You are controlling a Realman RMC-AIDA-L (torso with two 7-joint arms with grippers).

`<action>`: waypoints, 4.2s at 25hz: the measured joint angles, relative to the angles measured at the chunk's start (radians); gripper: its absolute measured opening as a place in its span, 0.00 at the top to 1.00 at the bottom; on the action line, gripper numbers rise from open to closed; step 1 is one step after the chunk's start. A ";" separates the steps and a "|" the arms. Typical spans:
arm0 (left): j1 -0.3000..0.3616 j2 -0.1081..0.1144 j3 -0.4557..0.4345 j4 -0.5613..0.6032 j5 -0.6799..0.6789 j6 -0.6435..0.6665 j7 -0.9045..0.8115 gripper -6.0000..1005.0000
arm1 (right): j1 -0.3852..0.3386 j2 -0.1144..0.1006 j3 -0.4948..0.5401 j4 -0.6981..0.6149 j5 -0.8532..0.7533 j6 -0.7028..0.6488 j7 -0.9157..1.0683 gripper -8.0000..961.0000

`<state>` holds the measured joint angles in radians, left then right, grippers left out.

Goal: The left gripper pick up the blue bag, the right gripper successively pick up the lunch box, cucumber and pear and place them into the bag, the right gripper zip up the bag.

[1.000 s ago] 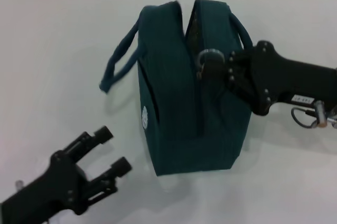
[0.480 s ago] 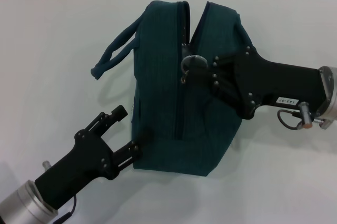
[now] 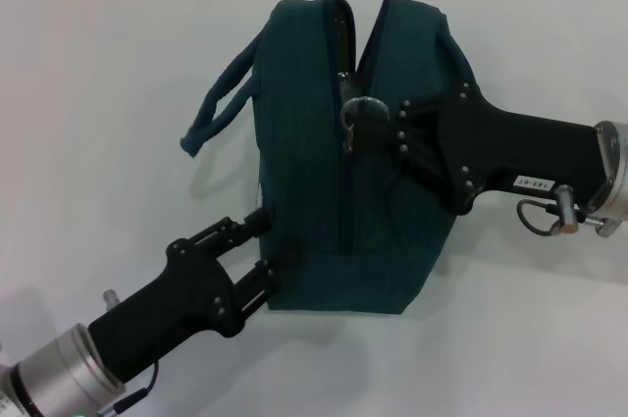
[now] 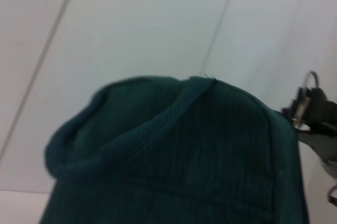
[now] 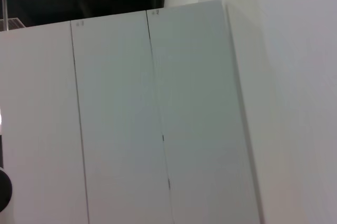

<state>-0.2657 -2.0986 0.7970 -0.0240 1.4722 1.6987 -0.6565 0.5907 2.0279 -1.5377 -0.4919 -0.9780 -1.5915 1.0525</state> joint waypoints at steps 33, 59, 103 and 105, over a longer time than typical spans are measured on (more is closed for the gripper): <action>0.011 0.007 0.047 0.066 -0.031 -0.041 0.024 0.93 | -0.047 -0.005 -0.044 0.027 0.182 0.057 0.021 0.99; 0.008 0.037 0.057 0.204 0.022 0.012 0.009 0.93 | -0.034 -0.015 -0.105 0.011 0.233 0.097 0.026 0.98; -0.058 0.007 0.079 0.189 -0.018 0.145 -0.120 0.46 | -0.057 -0.008 -0.087 0.015 0.219 0.114 0.018 0.99; -0.057 0.005 0.078 0.188 -0.020 0.139 -0.119 0.45 | -0.057 -0.007 -0.087 0.015 0.219 0.112 0.018 0.99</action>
<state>-0.3232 -2.0932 0.8748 0.1637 1.4526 1.8375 -0.7759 0.5335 2.0205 -1.6245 -0.4771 -0.7594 -1.4797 1.0706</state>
